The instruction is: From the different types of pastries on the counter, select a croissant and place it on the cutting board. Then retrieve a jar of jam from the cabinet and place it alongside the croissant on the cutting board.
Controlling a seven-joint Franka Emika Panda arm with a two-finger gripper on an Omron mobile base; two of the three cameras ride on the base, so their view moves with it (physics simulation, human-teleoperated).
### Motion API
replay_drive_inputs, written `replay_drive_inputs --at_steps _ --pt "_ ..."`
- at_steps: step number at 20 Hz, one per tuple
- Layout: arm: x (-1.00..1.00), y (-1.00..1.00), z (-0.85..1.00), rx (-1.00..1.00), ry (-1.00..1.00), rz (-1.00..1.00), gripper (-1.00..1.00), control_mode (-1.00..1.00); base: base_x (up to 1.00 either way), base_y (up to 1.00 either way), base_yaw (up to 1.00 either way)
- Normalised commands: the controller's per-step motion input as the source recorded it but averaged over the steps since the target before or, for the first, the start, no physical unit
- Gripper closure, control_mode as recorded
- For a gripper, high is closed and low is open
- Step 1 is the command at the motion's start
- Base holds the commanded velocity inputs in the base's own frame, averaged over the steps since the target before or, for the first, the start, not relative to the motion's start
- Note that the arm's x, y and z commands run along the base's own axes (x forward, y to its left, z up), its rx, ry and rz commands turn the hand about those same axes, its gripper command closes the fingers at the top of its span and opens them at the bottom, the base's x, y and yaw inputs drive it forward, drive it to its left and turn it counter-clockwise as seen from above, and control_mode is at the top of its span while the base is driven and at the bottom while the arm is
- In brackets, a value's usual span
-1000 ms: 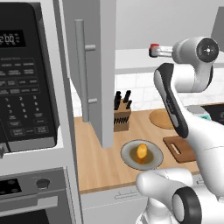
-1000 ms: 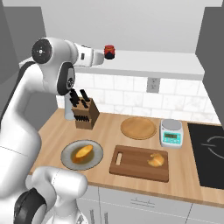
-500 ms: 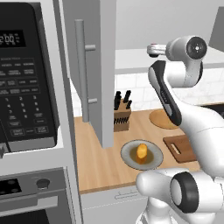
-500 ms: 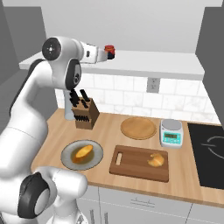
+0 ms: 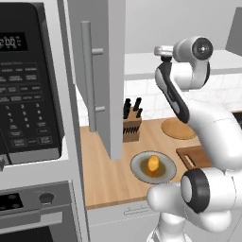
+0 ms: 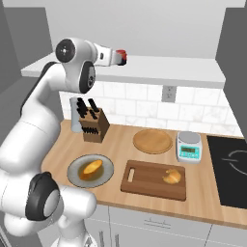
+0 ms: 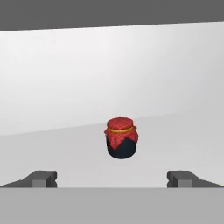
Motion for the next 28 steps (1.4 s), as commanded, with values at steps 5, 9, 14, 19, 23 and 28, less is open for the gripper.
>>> replay_drive_inputs --at_steps 5,9,14,19,23,28 --pt "0.30 -0.03 -0.17 0.00 0.00 0.00 -1.00 -1.00 0.00 0.00 0.00" --pt "0.25 0.00 -0.12 0.00 0.00 0.00 -1.00 -1.00 0.00 0.00 0.00" --pt "0.26 -0.08 0.00 0.00 0.00 0.00 -1.00 -1.00 0.00 0.00 0.00" --pt "0.33 -0.32 0.00 0.01 0.00 0.01 -1.00 -1.00 0.00 0.00 0.00" --pt "0.00 0.00 0.00 0.00 0.00 0.00 -1.00 -1.00 0.00 0.00 0.00" --pt "0.24 0.00 -0.15 0.00 0.00 0.00 -1.00 -1.00 0.00 0.00 0.00"
